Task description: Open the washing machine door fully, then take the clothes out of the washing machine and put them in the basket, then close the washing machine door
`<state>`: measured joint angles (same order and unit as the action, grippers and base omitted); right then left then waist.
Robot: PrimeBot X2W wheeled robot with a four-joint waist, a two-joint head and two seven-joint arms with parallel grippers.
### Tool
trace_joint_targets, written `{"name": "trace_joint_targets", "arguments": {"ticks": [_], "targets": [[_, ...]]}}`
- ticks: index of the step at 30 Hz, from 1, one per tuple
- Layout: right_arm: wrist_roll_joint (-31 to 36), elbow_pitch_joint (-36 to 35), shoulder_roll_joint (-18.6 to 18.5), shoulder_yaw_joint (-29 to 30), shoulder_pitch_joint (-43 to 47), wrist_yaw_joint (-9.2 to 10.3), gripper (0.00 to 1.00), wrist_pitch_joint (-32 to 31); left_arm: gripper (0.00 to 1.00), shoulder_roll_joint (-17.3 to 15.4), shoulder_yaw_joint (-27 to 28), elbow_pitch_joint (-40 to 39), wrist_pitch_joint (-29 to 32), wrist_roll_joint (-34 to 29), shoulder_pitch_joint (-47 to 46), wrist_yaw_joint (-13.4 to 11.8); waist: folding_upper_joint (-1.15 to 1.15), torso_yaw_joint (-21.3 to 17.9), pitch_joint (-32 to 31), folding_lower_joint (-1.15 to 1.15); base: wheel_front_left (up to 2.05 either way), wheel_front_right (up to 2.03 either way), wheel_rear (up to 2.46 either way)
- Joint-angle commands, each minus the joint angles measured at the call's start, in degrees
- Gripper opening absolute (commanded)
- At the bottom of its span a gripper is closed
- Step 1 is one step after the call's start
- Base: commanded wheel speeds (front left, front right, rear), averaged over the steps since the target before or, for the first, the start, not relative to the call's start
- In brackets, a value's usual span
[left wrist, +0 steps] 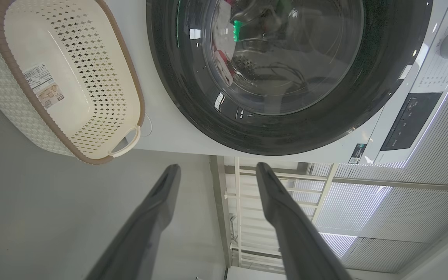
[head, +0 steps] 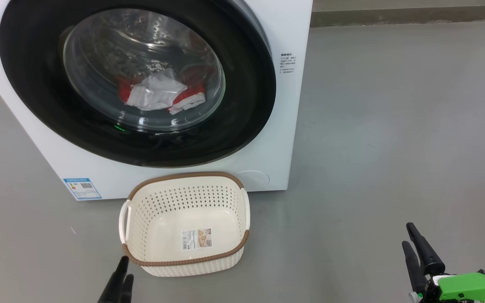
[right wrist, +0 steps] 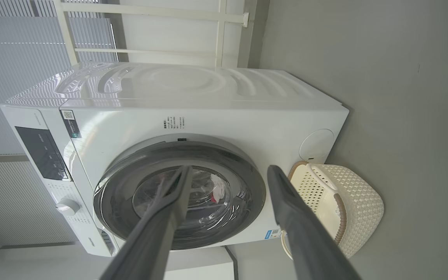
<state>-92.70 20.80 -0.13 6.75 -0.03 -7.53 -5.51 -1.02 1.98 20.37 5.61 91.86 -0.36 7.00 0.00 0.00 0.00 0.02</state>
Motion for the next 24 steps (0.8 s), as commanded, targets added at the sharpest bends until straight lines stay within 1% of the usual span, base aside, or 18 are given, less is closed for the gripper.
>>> {"name": "trace_joint_targets", "arguments": {"ticks": [1, 3, 13, 24], "targets": [[0.4, -1.3, -0.8, -0.3, -2.4, 0.00, 1.00, 0.5, 1.00, -0.6, -0.6, -1.0, -0.6, 0.7, -3.0, 0.0, 0.00, 0.0, 0.0, 0.03, 0.00, 0.00, 0.00], [0.5, -1.2, -0.9, -0.6, -2.7, 0.00, 1.00, 0.8, 1.00, -0.6, -1.2, -0.8, -1.0, 0.7, -3.4, 0.1, 0.00, 0.0, 0.1, -0.01, 0.00, 0.00, 0.00], [1.9, -1.2, -1.3, -2.2, -3.9, 0.01, 1.00, 2.4, 1.00, -0.8, -3.5, -0.2, -2.8, -0.6, -5.5, 0.1, 0.00, 0.1, 0.1, -0.02, 0.00, 0.00, 0.00], [5.7, -0.7, -1.9, -4.3, -5.8, 0.01, 1.00, 4.7, 1.00, -0.9, -5.1, 0.4, -4.9, -6.9, -7.8, 0.1, 0.00, 0.1, 0.1, -0.02, 0.00, 0.00, 0.00]]}}
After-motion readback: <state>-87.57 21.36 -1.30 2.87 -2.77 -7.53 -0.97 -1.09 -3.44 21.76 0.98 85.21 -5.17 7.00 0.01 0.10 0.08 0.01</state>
